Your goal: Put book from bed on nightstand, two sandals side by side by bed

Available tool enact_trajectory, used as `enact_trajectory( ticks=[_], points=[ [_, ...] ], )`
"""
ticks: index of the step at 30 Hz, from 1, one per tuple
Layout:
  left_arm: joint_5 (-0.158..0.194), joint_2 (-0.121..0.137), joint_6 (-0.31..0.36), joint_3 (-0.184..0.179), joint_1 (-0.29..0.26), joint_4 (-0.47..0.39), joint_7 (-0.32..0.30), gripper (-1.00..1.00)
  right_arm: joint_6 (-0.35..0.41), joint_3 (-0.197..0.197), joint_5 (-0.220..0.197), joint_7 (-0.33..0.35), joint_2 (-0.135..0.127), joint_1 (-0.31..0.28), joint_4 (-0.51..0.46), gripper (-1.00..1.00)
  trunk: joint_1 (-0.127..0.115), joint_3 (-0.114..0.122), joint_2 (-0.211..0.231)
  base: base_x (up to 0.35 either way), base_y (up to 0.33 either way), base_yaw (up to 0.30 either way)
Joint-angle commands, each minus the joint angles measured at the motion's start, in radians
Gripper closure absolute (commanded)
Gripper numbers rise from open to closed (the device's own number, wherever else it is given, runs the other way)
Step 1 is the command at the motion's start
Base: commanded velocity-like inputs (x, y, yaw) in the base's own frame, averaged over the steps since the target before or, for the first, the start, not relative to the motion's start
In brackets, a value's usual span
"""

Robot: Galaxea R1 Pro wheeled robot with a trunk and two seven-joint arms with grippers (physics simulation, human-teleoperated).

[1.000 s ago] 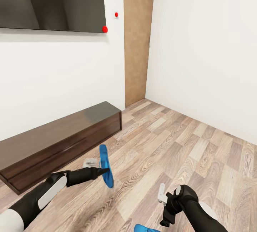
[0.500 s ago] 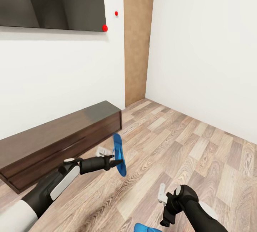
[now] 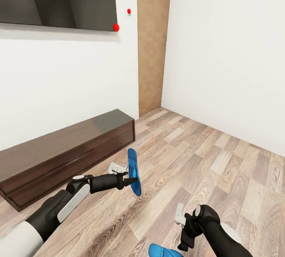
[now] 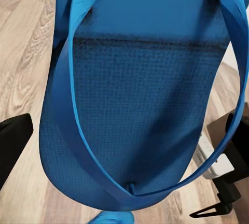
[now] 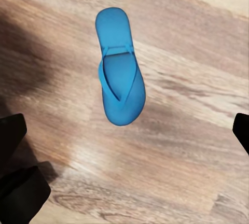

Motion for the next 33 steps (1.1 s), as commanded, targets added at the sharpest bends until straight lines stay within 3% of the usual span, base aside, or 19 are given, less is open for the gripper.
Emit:
enact_trajectory(
  ticks=[1, 17, 33],
  points=[
    [0.012, 0.0, 0.008, -0.001, -0.001, 0.0, 0.002, 1.0, 0.008, 0.003, 0.003, 0.004, -0.001, -0.001, -0.002, -1.0, 0.004, -0.004, -0.008, 0.0, 0.0, 0.0],
    [0.012, 0.0, 0.007, -0.001, -0.001, 0.001, 0.002, 1.0, 0.008, 0.002, 0.004, 0.004, -0.008, 0.0, -0.002, -1.0, 0.065, -0.054, -0.12, 0.0, 0.0, 0.0],
    [0.013, 0.0, 0.007, -0.003, -0.001, 0.001, 0.002, 1.0, 0.008, 0.0, 0.004, 0.004, -0.009, 0.0, -0.005, -1.0, 0.072, -0.116, -0.123, 0.0, 0.0, 0.0]
  ],
)
